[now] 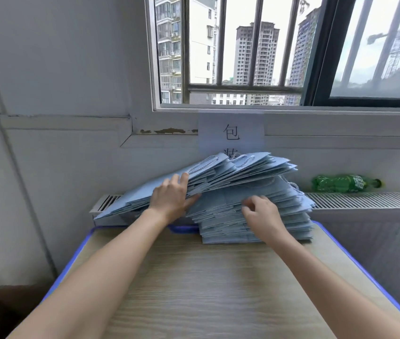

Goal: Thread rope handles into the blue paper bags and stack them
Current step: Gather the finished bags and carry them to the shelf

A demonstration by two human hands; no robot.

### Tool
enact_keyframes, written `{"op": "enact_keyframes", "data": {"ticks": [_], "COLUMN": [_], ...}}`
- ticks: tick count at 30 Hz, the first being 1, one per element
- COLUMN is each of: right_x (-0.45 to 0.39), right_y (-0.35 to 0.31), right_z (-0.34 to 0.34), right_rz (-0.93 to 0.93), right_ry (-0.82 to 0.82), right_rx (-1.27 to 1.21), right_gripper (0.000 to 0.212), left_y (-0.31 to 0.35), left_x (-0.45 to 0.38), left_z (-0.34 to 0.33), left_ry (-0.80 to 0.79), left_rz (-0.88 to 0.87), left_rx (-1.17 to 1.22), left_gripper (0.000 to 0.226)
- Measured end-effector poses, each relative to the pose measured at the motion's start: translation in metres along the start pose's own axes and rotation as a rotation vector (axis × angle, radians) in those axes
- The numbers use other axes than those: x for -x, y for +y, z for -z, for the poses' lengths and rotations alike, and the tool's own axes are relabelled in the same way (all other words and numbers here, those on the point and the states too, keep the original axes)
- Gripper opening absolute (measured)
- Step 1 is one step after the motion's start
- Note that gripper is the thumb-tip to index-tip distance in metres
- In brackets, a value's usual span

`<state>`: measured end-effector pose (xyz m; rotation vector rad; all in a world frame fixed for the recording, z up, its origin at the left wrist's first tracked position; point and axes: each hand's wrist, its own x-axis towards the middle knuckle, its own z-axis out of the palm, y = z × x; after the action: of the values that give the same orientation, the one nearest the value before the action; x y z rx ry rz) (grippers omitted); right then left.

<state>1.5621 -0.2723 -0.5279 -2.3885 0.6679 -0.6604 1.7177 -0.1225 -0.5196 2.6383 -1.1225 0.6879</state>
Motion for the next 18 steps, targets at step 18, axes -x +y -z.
{"op": "enact_keyframes", "data": {"ticks": [18], "right_x": [-0.05], "right_y": [-0.106], "right_z": [-0.07], "right_rz": [-0.56], "right_ry": [0.301], "right_rx": [-1.003], "right_gripper": [0.068], "left_y": [-0.01], "left_x": [0.021], "left_z": [-0.002], "left_ry": [0.002], "left_rz": [0.036], "left_rx": [0.386], "left_gripper": [0.067]}}
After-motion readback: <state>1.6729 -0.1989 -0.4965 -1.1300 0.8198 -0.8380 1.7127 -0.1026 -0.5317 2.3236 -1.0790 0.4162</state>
